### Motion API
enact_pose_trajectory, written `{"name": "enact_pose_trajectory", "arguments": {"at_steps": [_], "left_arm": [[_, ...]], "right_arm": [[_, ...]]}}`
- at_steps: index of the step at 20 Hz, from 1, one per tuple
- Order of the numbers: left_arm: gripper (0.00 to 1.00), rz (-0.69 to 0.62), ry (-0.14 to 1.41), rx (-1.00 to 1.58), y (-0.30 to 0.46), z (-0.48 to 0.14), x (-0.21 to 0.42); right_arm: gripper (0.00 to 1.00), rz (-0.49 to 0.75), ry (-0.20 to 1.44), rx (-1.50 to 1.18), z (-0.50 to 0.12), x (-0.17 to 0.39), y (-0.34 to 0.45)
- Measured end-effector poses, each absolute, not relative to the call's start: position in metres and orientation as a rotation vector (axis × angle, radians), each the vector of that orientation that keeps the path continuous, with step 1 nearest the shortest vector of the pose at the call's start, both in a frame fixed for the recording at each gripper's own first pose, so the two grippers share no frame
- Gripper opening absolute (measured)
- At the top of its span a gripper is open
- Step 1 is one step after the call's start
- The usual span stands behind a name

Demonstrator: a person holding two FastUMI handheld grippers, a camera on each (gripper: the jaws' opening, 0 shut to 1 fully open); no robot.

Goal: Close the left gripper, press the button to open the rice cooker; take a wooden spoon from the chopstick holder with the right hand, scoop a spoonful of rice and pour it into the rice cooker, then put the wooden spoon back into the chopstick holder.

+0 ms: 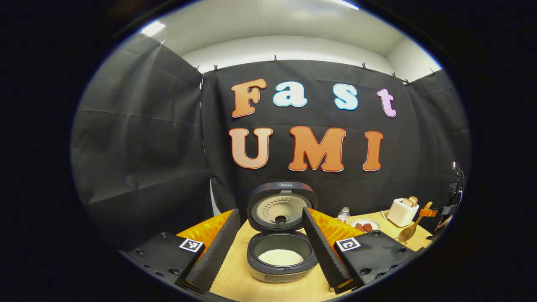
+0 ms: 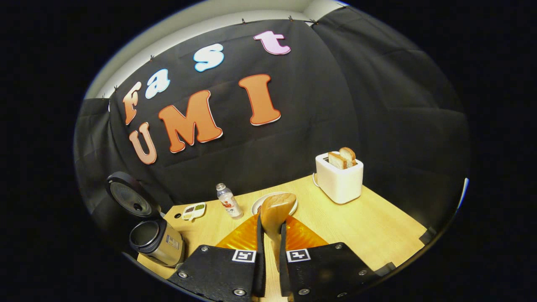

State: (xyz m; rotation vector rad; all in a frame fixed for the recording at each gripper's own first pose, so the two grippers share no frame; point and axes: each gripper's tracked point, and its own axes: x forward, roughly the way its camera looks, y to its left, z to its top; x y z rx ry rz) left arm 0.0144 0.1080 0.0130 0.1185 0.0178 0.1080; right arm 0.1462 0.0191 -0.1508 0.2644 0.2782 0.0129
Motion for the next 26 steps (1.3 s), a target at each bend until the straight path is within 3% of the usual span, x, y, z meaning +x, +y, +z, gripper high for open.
{"name": "enact_pose_trajectory", "arguments": {"at_steps": [11,17,19,21,23,24,26], "left_arm": [[1.00,0.196,0.058,0.144,0.104,-0.002,-0.006],[1.00,0.200,0.050,0.142,0.101,0.001,-0.004],[1.00,0.194,0.051,0.135,0.099,-0.001,-0.001],[1.00,0.188,0.055,0.129,0.097,-0.003,0.002],[0.99,0.175,0.055,0.128,0.094,-0.001,0.005],[0.99,0.166,0.055,0.129,0.092,0.001,0.009],[0.99,0.155,0.049,0.123,0.090,0.006,0.015]], "right_arm": [[0.12,0.063,0.412,0.341,-0.243,0.162,0.015],[0.27,-0.010,0.450,0.297,-0.259,0.157,-0.021],[0.38,-0.049,0.461,0.282,-0.258,0.153,-0.036],[0.66,-0.084,0.465,0.246,-0.249,0.146,-0.045],[0.71,-0.122,0.435,0.178,-0.227,0.142,-0.056],[0.82,-0.135,0.413,0.147,-0.213,0.142,-0.059],[0.94,-0.138,0.369,0.112,-0.180,0.137,-0.057]]}}
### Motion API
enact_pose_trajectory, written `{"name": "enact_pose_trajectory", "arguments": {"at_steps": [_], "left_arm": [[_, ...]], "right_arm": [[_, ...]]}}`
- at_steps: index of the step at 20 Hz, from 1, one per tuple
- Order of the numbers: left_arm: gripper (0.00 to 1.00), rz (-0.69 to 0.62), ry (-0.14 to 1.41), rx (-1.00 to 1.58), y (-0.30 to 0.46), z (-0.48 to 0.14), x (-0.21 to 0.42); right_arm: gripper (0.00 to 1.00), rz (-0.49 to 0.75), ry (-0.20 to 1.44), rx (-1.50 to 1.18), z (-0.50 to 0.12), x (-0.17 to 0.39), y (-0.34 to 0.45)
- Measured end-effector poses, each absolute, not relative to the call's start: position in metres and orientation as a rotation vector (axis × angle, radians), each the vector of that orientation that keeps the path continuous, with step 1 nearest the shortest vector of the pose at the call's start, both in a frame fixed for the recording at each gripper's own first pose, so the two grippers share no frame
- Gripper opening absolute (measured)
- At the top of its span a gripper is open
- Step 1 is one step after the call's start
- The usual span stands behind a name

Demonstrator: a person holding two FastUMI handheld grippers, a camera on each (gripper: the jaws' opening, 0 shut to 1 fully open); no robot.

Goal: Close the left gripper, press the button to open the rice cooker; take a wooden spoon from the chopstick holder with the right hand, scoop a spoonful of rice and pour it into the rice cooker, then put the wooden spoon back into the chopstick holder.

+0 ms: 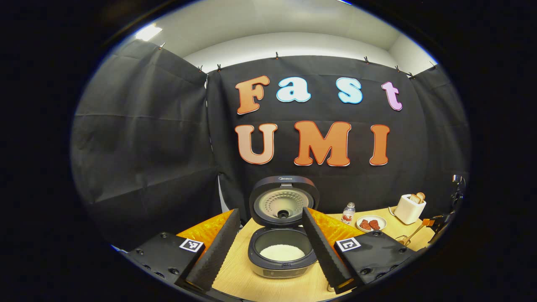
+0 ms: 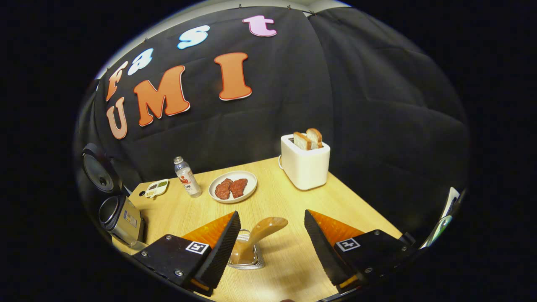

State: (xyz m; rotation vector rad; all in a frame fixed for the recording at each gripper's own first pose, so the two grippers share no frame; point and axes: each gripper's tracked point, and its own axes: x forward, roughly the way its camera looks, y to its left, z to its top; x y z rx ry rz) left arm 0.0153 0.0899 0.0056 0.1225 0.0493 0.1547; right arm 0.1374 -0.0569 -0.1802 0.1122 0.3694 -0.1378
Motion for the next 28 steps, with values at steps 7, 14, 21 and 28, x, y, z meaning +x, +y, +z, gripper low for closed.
{"name": "enact_pose_trajectory", "arguments": {"at_steps": [7,14,21,28], "left_arm": [[1.00,0.141,0.072,0.101,0.087,0.030,0.069],[1.00,0.114,0.054,0.130,0.085,0.096,0.170],[0.97,0.085,0.123,0.136,0.077,0.092,0.264],[0.99,0.117,0.311,0.153,0.097,-0.008,0.308]], "right_arm": [[0.95,-0.104,0.253,0.051,-0.106,0.115,-0.024],[0.95,-0.087,0.230,0.012,-0.087,0.104,-0.003],[0.95,-0.098,0.230,-0.003,-0.083,0.101,-0.006],[0.95,-0.113,0.237,-0.011,-0.084,0.096,-0.016]]}}
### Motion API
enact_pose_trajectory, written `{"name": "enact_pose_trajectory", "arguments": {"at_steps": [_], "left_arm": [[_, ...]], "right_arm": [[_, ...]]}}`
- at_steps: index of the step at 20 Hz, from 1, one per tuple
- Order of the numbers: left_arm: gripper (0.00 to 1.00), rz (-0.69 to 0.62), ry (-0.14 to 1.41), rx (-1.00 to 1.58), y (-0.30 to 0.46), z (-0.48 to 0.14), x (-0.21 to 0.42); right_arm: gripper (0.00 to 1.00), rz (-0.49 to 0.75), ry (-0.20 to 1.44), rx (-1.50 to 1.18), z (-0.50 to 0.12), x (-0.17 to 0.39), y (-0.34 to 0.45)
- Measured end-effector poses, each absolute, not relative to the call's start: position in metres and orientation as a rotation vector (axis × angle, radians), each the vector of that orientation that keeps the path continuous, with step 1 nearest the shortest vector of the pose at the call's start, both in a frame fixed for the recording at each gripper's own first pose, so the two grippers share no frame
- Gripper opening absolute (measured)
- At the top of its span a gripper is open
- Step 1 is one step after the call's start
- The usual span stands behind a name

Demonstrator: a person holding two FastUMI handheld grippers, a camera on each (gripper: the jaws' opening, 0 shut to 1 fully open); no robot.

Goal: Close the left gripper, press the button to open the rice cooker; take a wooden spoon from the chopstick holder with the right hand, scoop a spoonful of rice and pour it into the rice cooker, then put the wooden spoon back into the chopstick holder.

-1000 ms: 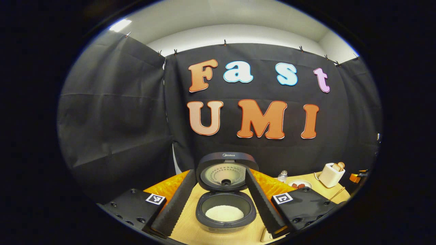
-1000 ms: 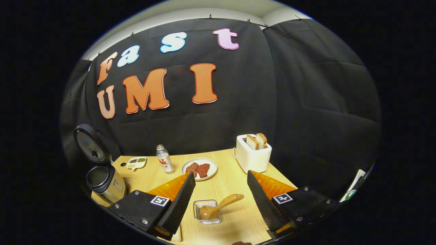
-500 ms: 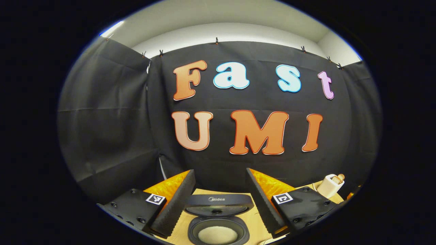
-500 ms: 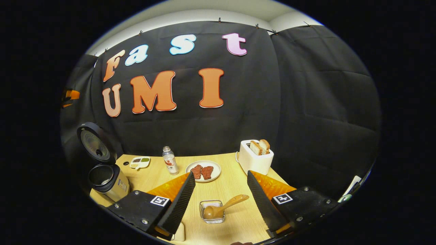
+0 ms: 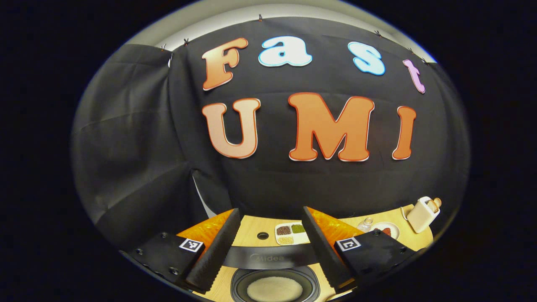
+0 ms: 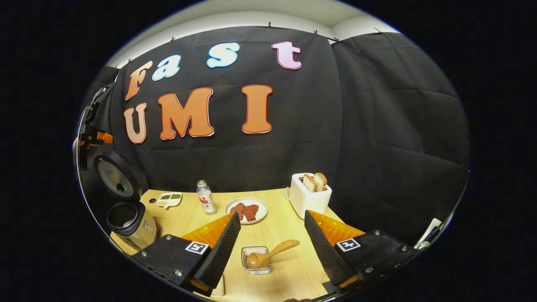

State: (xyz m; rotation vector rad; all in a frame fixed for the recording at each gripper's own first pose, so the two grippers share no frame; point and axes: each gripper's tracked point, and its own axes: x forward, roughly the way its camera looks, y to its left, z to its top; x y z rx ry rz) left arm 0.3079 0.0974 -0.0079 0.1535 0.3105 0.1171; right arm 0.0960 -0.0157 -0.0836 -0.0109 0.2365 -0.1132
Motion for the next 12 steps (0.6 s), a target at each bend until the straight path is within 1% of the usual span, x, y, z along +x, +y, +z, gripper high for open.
{"name": "enact_pose_trajectory", "arguments": {"at_steps": [2,3,6,7,8,11,12], "left_arm": [[0.97,0.121,0.353,0.147,0.100,-0.024,0.306],[0.97,0.124,0.316,0.141,0.101,-0.018,0.309],[1.00,0.116,0.335,0.145,0.100,-0.024,0.298],[0.97,0.115,0.338,0.143,0.098,-0.026,0.291],[1.00,0.114,0.335,0.145,0.097,-0.027,0.282],[1.00,0.109,0.335,0.163,0.090,-0.037,0.256],[0.97,0.104,0.333,0.169,0.088,-0.042,0.245]], "right_arm": [[0.95,-0.111,0.243,-0.016,-0.085,0.097,-0.014],[0.95,-0.108,0.245,-0.018,-0.085,0.097,-0.013],[0.95,-0.097,0.237,-0.021,-0.081,0.100,-0.008],[0.95,-0.089,0.233,-0.014,-0.079,0.100,-0.004],[0.95,-0.080,0.232,-0.010,-0.079,0.101,-0.001],[0.95,-0.058,0.230,-0.016,-0.079,0.103,0.005],[0.95,-0.048,0.229,-0.012,-0.078,0.104,0.008]]}}
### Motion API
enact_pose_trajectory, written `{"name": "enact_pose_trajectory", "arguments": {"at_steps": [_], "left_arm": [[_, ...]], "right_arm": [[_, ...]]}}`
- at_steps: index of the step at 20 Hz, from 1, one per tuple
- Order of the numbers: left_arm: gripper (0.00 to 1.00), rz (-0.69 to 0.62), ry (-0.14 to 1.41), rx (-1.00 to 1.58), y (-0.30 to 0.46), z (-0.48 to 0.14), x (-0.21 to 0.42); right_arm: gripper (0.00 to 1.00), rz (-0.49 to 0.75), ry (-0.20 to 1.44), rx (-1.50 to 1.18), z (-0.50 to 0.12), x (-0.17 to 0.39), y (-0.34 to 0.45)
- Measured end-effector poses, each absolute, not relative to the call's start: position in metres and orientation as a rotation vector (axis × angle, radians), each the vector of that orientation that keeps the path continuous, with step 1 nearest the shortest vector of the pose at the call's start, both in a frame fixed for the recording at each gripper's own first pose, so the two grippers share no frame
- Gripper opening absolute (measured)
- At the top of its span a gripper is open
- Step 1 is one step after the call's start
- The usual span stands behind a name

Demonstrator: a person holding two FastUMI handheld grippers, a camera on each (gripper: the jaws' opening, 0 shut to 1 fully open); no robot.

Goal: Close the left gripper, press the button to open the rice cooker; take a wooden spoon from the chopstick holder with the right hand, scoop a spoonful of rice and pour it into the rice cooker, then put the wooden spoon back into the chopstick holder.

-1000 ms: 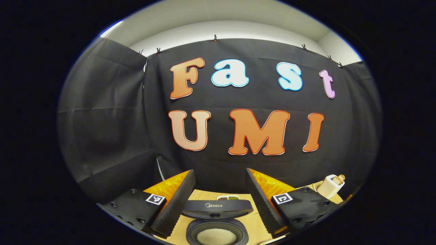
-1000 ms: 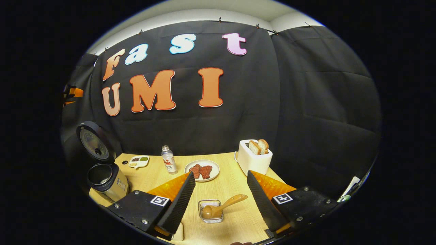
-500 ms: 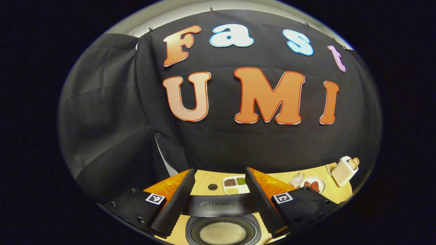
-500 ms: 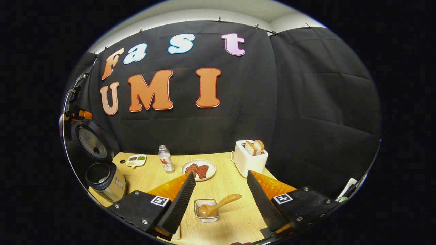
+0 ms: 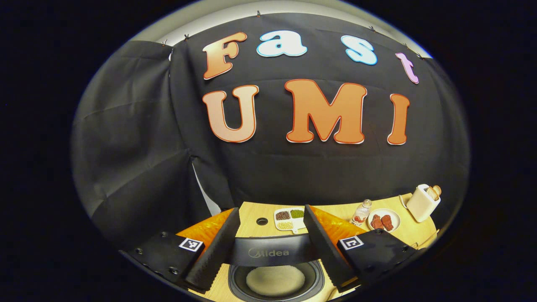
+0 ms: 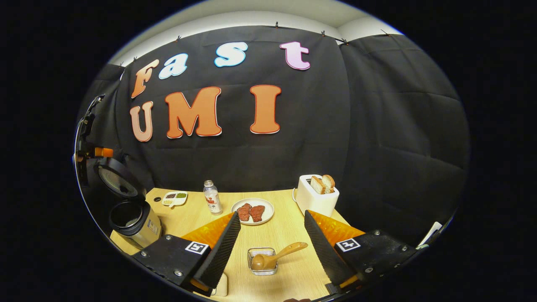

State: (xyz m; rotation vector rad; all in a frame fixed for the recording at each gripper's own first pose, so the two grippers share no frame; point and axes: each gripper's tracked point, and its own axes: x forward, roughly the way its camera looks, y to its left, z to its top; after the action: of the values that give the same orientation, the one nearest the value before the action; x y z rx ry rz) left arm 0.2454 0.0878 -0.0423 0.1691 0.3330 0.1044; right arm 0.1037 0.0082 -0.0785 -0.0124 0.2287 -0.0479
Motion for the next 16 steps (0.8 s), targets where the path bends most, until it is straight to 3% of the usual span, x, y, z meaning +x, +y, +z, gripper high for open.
{"name": "enact_pose_trajectory", "arguments": {"at_steps": [9,16], "left_arm": [[1.00,0.112,0.332,0.126,0.081,-0.118,0.156],[0.98,0.129,0.299,0.142,0.085,-0.181,0.123]], "right_arm": [[0.95,-0.002,0.245,0.015,-0.084,0.094,0.019],[0.95,-0.013,0.267,0.018,-0.093,0.078,0.009]]}}
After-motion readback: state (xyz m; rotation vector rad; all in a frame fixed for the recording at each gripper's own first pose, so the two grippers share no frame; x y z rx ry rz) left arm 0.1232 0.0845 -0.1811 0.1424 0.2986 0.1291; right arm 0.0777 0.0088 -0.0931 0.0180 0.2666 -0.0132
